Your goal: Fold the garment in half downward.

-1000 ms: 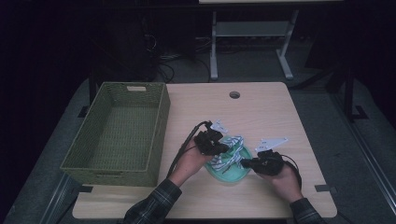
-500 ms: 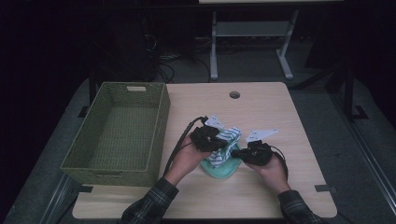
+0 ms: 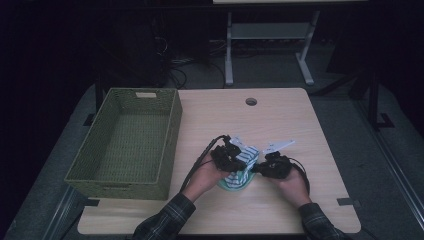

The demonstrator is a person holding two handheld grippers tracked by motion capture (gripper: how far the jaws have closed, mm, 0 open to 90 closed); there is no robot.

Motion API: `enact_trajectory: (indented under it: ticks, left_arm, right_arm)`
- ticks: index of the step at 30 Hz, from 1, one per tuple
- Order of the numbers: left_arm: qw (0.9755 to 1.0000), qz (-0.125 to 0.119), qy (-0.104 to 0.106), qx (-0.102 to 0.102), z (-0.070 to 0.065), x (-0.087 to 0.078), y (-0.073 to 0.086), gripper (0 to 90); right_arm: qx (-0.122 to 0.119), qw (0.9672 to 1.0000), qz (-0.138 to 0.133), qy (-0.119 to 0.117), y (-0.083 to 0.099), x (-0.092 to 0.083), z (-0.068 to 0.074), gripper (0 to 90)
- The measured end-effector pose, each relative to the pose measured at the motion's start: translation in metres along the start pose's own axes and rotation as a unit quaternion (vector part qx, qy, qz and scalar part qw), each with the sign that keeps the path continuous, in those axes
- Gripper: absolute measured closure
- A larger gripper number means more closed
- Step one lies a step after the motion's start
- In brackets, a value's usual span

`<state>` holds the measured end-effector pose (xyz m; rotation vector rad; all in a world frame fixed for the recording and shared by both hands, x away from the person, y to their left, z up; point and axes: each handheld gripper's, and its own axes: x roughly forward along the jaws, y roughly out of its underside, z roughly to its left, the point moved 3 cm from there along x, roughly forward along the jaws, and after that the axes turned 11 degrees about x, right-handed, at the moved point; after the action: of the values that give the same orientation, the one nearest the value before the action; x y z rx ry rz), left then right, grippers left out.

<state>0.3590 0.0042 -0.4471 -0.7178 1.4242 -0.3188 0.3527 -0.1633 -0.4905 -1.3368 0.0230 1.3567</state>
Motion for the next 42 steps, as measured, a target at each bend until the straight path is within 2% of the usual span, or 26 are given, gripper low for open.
enact_trajectory:
  ticks: [1, 3, 6, 7, 8, 11, 12, 15, 16, 17, 21, 25, 26, 29, 30, 31, 34, 35, 36, 39, 41, 42]
  left_arm:
    - [1.0000, 0.003, 0.000, -0.003, 0.001, 0.003, 0.002, 83.5]
    - [1.0000, 0.004, 0.001, -0.006, 0.001, 0.005, 0.003, 82.5]
    - [1.0000, 0.004, 0.003, -0.007, 0.001, 0.006, 0.004, 69.9]
    - [1.0000, 0.003, 0.002, -0.005, 0.000, 0.004, 0.004, 69.9]
    - [0.9999, -0.005, -0.003, -0.009, -0.002, 0.002, 0.002, 63.4]
    - [0.9997, -0.025, -0.001, -0.005, -0.005, -0.010, 0.000, 61.4]
    - [0.9992, -0.040, -0.003, -0.010, -0.009, -0.019, 0.001, 61.8]
    - [0.9989, -0.046, -0.003, -0.010, -0.012, -0.026, 0.005, 65.9]
    - [0.9988, -0.048, -0.003, -0.013, -0.014, -0.029, 0.008, 73.5]
    - [0.9988, -0.047, -0.003, -0.012, -0.015, -0.031, 0.010, 73.5]
    - [0.9983, -0.053, 0.000, -0.024, -0.022, -0.032, 0.022, 89.5]
    - [0.9978, -0.059, 0.008, -0.029, -0.031, -0.028, 0.028, 89.6]
    - [0.9983, -0.053, 0.010, -0.021, -0.037, -0.022, 0.029, 89.5]
    - [0.9990, -0.040, 0.016, -0.016, -0.041, -0.014, 0.030, 89.4]
    - [0.9994, -0.030, 0.018, -0.010, -0.042, -0.009, 0.031, 89.3]
    - [0.9998, -0.007, 0.018, -0.002, -0.044, -0.002, 0.034, 89.3]
    - [0.9998, 0.006, 0.019, -0.004, -0.045, 0.004, 0.037, 89.3]
    - [0.9997, 0.014, 0.019, 0.003, -0.045, 0.004, 0.038, 89.3]
    - [0.9997, 0.023, 0.008, 0.007, -0.044, 0.005, 0.039, 89.3]
    - [0.9993, 0.036, 0.000, 0.013, -0.042, 0.006, 0.042, 89.4]
    - [0.9996, 0.029, 0.005, 0.001, -0.040, 0.007, 0.043, 89.4]
    - [0.9995, 0.032, 0.003, 0.003, -0.040, 0.006, 0.043, 89.3]
  right_arm:
    - [0.009, 0.9999, -0.006, 0.007, 0.001, -0.008, -0.005, 90.0]
    - [0.010, 0.9998, -0.010, 0.012, 0.001, -0.012, -0.007, 90.0]
    - [0.012, 0.9993, -0.027, 0.023, -0.002, -0.026, -0.015, 90.0]
    - [0.012, 0.9993, -0.027, 0.023, -0.002, -0.026, -0.015, 90.0]
    - [0.011, 0.9990, -0.036, 0.025, -0.005, -0.032, -0.016, 90.0]
    - [0.007, 0.9985, -0.045, 0.031, -0.010, -0.038, -0.017, 90.0]
    - [0.004, 0.9980, -0.056, 0.030, -0.017, -0.042, -0.017, 90.0]
    - [-0.002, 0.9978, -0.060, 0.027, -0.023, -0.043, -0.015, 90.0]
    - [-0.009, 0.9978, -0.060, 0.026, -0.029, -0.039, -0.012, 90.0]
    - [-0.009, 0.9978, -0.060, 0.026, -0.029, -0.039, -0.012, 90.0]
    - [-0.021, 0.9977, -0.060, 0.026, -0.038, -0.033, -0.009, 90.0]
    - [-0.025, 0.9976, -0.061, 0.024, -0.044, -0.027, -0.008, 90.0]
    - [-0.024, 0.9980, -0.053, 0.026, -0.044, -0.023, -0.009, 90.0]
    - [-0.021, 0.9984, -0.046, 0.028, -0.042, -0.017, -0.012, 90.0]
    - [-0.015, 0.9988, -0.036, 0.031, -0.037, -0.011, -0.016, 90.0]
    - [-0.009, 0.9990, -0.030, 0.032, -0.035, -0.008, -0.018, 90.0]
    - [-0.002, 0.9992, -0.014, 0.037, -0.027, 0.000, -0.026, 90.0]
    - [-0.002, 0.9992, -0.014, 0.037, -0.027, 0.000, -0.026, 90.0]
    - [0.003, 0.9993, -0.010, 0.037, -0.022, 0.003, -0.030, 90.0]
    - [0.006, 0.9992, -0.010, 0.038, -0.021, 0.002, -0.031, 90.0]
    - [0.002, 0.9991, -0.005, 0.042, -0.019, 0.003, -0.032, 90.0]
    - [0.003, 0.9990, 0.003, 0.045, -0.016, 0.004, -0.033, 90.0]
